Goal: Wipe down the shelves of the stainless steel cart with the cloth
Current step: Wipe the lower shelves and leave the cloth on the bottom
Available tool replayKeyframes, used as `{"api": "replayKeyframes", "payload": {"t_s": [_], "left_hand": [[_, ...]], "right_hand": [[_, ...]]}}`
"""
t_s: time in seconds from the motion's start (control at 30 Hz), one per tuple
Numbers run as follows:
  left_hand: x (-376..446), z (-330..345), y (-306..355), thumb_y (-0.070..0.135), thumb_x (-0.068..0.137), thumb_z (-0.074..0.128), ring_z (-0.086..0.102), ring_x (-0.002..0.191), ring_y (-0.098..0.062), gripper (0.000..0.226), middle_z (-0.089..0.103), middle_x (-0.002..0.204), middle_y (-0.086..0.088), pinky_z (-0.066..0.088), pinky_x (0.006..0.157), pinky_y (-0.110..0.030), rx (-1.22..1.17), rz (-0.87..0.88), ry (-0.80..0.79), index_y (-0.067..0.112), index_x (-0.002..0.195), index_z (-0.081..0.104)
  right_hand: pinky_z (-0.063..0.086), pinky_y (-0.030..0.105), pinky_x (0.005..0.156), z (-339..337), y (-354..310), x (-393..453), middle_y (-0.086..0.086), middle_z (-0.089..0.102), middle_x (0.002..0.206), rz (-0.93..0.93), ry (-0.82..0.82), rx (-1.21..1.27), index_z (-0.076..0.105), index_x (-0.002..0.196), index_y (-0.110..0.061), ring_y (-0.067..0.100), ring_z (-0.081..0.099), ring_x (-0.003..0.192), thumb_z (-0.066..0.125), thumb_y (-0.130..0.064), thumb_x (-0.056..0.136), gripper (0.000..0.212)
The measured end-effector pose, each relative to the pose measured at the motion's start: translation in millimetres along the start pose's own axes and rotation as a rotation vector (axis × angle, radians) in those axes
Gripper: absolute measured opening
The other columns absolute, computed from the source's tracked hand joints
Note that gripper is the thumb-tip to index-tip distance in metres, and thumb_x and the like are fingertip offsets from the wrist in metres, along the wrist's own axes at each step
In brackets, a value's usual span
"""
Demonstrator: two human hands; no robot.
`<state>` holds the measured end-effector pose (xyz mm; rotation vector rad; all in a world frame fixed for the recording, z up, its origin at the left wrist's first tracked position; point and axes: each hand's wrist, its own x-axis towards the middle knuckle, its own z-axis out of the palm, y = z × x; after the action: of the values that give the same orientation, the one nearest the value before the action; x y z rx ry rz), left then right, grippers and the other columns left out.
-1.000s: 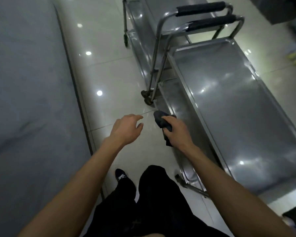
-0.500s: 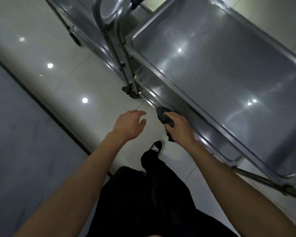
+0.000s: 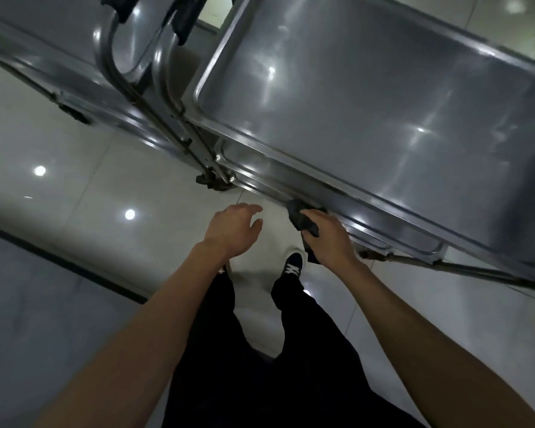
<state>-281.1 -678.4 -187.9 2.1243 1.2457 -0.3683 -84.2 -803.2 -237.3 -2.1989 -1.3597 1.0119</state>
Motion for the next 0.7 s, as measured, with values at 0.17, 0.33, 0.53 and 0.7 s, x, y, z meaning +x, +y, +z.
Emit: {"api": "replayKeyframes", "payload": {"t_s": [0.17, 0.33, 0.53, 0.7], "left_hand": [[14, -13, -35, 0.037, 0.101, 0.048, 0.054, 0.126, -0.025, 0.043, 0.057, 0.14, -0.003, 0.044, 0.104, -0.044, 0.03, 0.106, -0.053, 0.025, 0.142, 0.052], [32, -20, -68, 0.036, 0.102, 0.047, 0.052, 0.127, -0.026, 0.044, 0.056, 0.141, -0.005, 0.042, 0.105, -0.043, 0.052, 0.182, -0.091, 0.024, 0.144, 0.051], [72, -1, -95, 0.034, 0.101, 0.048, 0.052, 0.128, -0.026, 0.043, 0.055, 0.143, -0.004, 0.044, 0.104, -0.044, 0.083, 0.234, -0.063, 0.023, 0.143, 0.052], [137, 39, -116, 0.029, 0.098, 0.053, 0.055, 0.121, -0.03, 0.039, 0.061, 0.134, -0.006, 0.047, 0.099, -0.047, 0.119, 0.285, -0.007, 0.024, 0.137, 0.057]], "right_hand": [[0.05, 0.041, 0.098, 25, -26, -8, 0.0, 0.062, 0.135, 0.085, 0.077, -0.022, 0.06, 0.137, -0.022, 0.026, 0.059, 0.118, 0.066, -0.012, 0.09, 0.048], [0.05, 0.043, 0.096, 55, -51, -1, 0.0, 0.062, 0.133, 0.136, 0.125, -0.018, 0.058, 0.138, -0.023, 0.026, 0.058, 0.117, 0.064, -0.015, 0.091, 0.048], [0.049, 0.043, 0.1, 96, -39, 38, 0.001, 0.06, 0.135, 0.177, 0.165, 0.018, 0.054, 0.141, -0.024, 0.027, 0.057, 0.119, 0.063, -0.02, 0.093, 0.049], [0.049, 0.043, 0.101, 136, 8, 99, 0.004, 0.06, 0.135, 0.198, 0.263, 0.123, 0.056, 0.14, -0.021, 0.026, 0.058, 0.119, 0.065, -0.017, 0.093, 0.048]]}}
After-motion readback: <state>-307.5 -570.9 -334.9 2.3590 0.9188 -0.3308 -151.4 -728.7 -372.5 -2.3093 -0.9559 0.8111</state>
